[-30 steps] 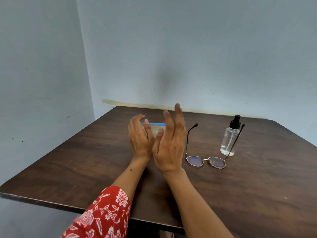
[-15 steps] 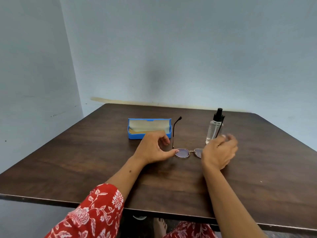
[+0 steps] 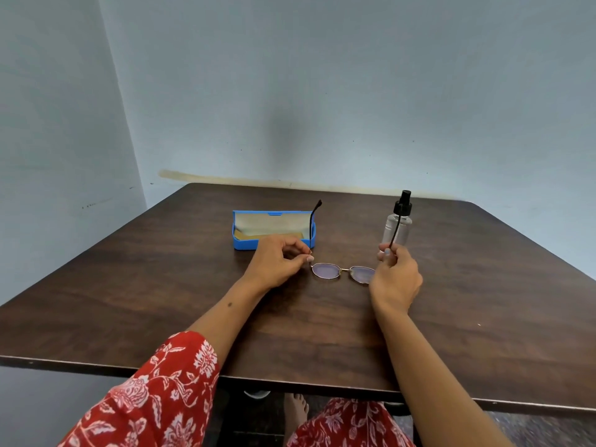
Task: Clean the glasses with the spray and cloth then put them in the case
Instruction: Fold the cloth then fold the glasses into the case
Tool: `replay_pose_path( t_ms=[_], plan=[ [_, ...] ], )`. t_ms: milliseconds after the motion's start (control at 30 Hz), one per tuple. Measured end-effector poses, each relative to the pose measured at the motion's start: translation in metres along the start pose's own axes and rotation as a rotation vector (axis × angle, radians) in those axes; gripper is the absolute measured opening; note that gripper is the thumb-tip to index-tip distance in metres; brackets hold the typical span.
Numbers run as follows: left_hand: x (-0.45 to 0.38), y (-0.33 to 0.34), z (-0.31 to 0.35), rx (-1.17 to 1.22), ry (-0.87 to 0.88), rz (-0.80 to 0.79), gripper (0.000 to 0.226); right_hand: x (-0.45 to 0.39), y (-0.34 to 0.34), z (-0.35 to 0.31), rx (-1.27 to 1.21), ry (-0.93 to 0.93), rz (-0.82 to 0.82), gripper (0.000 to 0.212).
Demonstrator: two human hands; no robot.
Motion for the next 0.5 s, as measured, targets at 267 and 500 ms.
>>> replay_pose_path(
  t_ms=[267, 500],
  plan=[
    [0.001, 0.0, 0.01, -0.167, 0.107, 0.021, 0.01, -0.023, 0.004, 0.014, -0.233, 0.139, -0.308, 0.018],
    [0.002, 0.011, 0.022, -0.366, 0.253, -0.102, 0.015, -0.03, 0.007, 0.007, -0.344, 0.372, -0.71, 0.017]
  ],
)
Point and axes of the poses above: each hand's wrist, its own x-axis away from the middle knuckle, its own y-axis out of the palm, z = x × y, the point moved 7 cm from there along -x, towards the middle knuckle, and after that the axes turned 2 degrees about -x, right-handed, at the moved point
